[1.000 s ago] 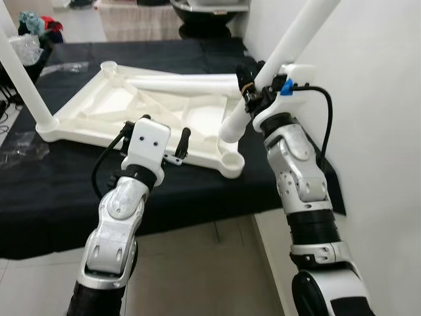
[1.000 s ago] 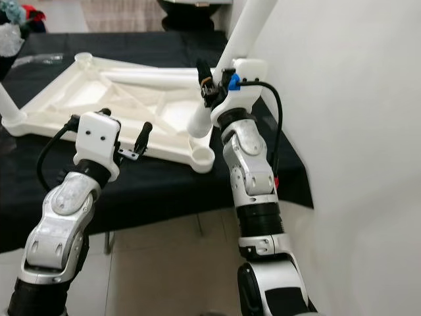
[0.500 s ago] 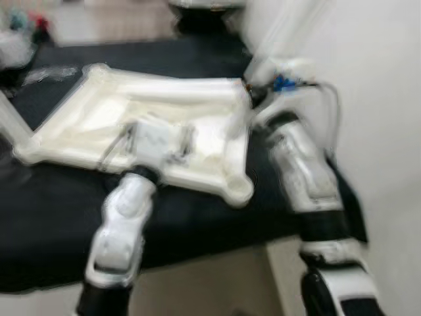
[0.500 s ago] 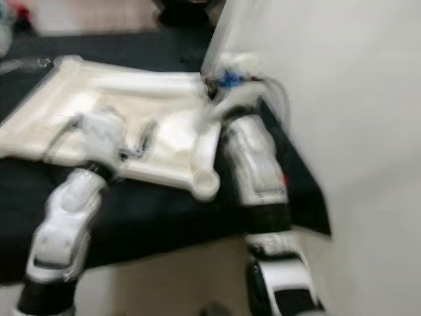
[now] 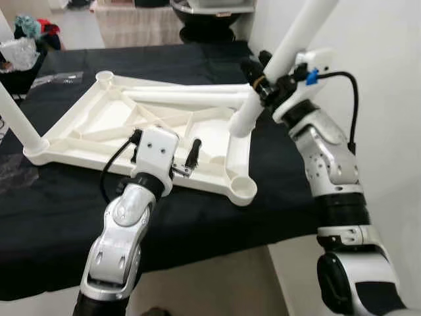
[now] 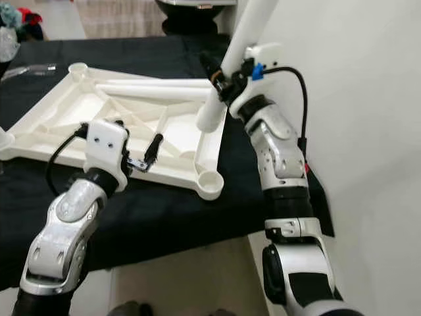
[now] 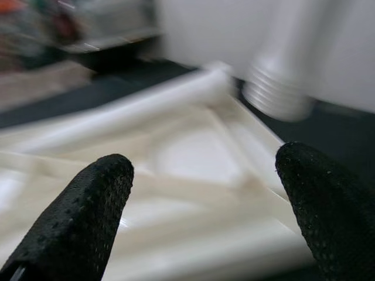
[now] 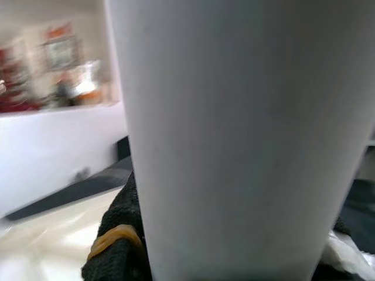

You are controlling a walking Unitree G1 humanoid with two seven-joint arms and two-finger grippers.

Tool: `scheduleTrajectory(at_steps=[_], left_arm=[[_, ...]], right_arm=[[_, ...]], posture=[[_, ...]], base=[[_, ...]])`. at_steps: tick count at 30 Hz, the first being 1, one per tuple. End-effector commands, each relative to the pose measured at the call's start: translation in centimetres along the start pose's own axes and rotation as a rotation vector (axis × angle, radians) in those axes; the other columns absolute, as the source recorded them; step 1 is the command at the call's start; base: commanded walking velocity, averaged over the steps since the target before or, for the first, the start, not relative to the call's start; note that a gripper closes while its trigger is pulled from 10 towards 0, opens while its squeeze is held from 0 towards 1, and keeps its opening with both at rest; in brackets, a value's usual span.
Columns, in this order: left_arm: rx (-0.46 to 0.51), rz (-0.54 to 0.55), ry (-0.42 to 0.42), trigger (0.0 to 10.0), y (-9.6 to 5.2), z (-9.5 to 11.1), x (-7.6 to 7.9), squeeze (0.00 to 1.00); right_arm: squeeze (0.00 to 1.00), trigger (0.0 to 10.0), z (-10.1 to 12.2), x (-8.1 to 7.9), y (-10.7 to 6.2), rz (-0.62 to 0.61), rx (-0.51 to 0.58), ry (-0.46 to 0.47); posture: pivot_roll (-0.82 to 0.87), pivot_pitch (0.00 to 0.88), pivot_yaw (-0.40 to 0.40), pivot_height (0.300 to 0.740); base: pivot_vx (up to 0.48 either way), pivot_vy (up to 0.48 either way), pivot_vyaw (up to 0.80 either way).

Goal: Building children table

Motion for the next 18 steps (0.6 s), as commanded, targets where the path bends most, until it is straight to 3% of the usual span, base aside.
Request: scheduleTrajectory(at_steps=[1, 3, 5, 7, 10, 14, 18], left_arm=[[-0.021, -0.141, -0.056, 10.0, -0.8, -0.6, 2.2, 0.0], [-0.021, -0.141, -0.056, 10.0, -0.8, -0.6, 2.2, 0.0], [-0.06, -0.364, -0.183, 10.0, -3.2, -1.4, 5.1, 0.0], [-0.06, -0.364, -0.183, 10.0, -3.2, -1.4, 5.1, 0.0], [-0.083, -0.427, -0.209, 10.0, -4.6, -1.8, 5.6, 0.0], [-0.113, -0.398, -0.195, 10.0, -5.8, -2.3, 5.3, 0.0], [-0.118, -0.382, -0.196, 10.0, -6.2, -2.3, 5.2, 0.0]], right_arm=[[0.0, 10.0, 0.0, -0.2, 0.4, 0.106, -0.033, 0.053], [0.0, 10.0, 0.0, -0.2, 0.4, 0.106, -0.033, 0.053], [0.0, 10.0, -0.7, -0.9, 0.7, 0.305, -0.103, 0.112], [0.0, 10.0, -0.7, -0.9, 0.7, 0.305, -0.103, 0.112], [0.0, 10.0, -1.3, -0.9, 0.9, 0.367, -0.146, 0.089], [0.0, 10.0, -1.8, -1.5, 0.4, 0.518, -0.199, 0.064], [0.0, 10.0, -2.1, -1.7, -0.3, 0.612, -0.238, 0.072]], posture=[[0.03, 0.112, -0.071, 0.74], [0.03, 0.112, -0.071, 0.74], [0.03, 0.126, -0.073, 0.74], [0.03, 0.126, -0.073, 0.74], [0.05, 0.137, -0.079, 0.74], [0.07, 0.149, -0.077, 0.74], [0.08, 0.15, -0.079, 0.74]], base=[[0.0, 0.0, 0.0], [0.0, 0.0, 0.0], [0.0, 0.0, 0.0], [0.0, 0.0, 0.0], [0.0, 0.0, 0.0], [0.0, 0.0, 0.0], [0.0, 0.0, 0.0]])
Point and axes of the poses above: a point about 5 cm out from each wrist's last joint towards the gripper, its own y axis pointing out of the wrist towards the gripper, its own z axis along the axis of the wrist's last joint, x = y × z, the point moved 1 cm from there along y, pointing out of the wrist towards the gripper, and after that the axes turned 5 degrees about y, right-handed, at the moved point
